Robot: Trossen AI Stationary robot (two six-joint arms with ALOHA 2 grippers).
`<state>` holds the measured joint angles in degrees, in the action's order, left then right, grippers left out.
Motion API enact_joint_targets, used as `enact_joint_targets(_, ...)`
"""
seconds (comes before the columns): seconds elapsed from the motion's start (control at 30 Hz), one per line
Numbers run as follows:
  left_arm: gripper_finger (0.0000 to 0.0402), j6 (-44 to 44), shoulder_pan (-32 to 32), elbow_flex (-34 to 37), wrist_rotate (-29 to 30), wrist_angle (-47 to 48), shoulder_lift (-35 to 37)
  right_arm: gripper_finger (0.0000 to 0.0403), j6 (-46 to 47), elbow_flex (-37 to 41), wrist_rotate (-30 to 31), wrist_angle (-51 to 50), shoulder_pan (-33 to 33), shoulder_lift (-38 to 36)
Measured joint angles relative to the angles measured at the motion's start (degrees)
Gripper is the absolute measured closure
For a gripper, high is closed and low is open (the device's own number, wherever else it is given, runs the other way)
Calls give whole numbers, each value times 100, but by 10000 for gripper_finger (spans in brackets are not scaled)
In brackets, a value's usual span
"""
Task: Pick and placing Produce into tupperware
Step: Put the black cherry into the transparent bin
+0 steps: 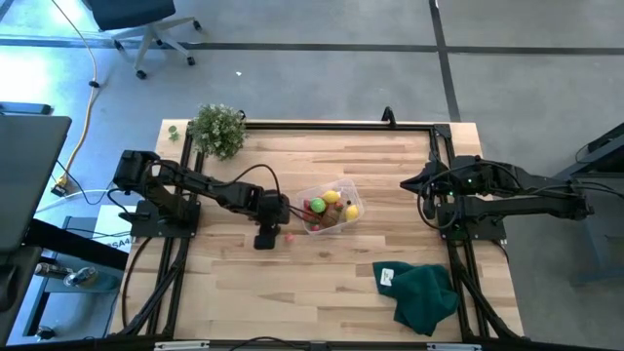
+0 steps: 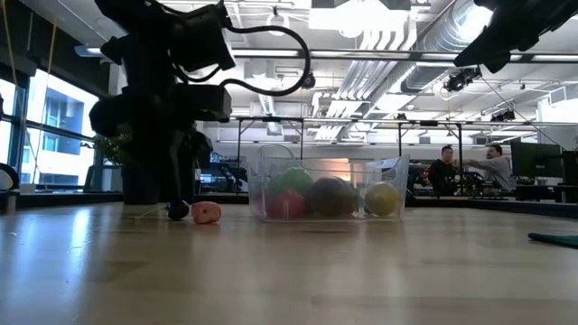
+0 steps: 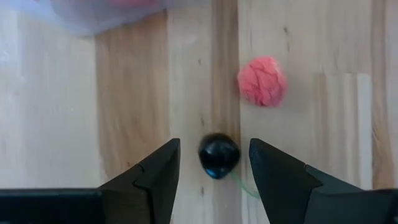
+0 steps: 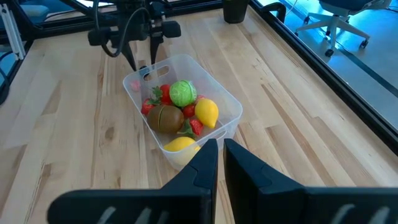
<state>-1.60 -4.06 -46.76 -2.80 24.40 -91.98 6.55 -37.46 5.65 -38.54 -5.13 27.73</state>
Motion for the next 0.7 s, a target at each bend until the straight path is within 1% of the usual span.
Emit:
enact_joint_targets(0.1, 220, 10, -4, 0, 108, -95, 0, 384, 1, -1, 0, 0, 0, 0)
enact_joint_targets(0.2, 220, 13, -4, 0, 115, -56, -14, 384, 0, 0, -1, 0, 1, 0)
enact_joint_targets(0.4, 220, 28, 61, -4, 52, -59, -280, 384, 0, 1, 0, 0, 0, 1)
enact_joint_targets(0.7, 220, 0, 77, -15, 189, -56, -361, 384, 0, 1, -2, 0, 0, 0)
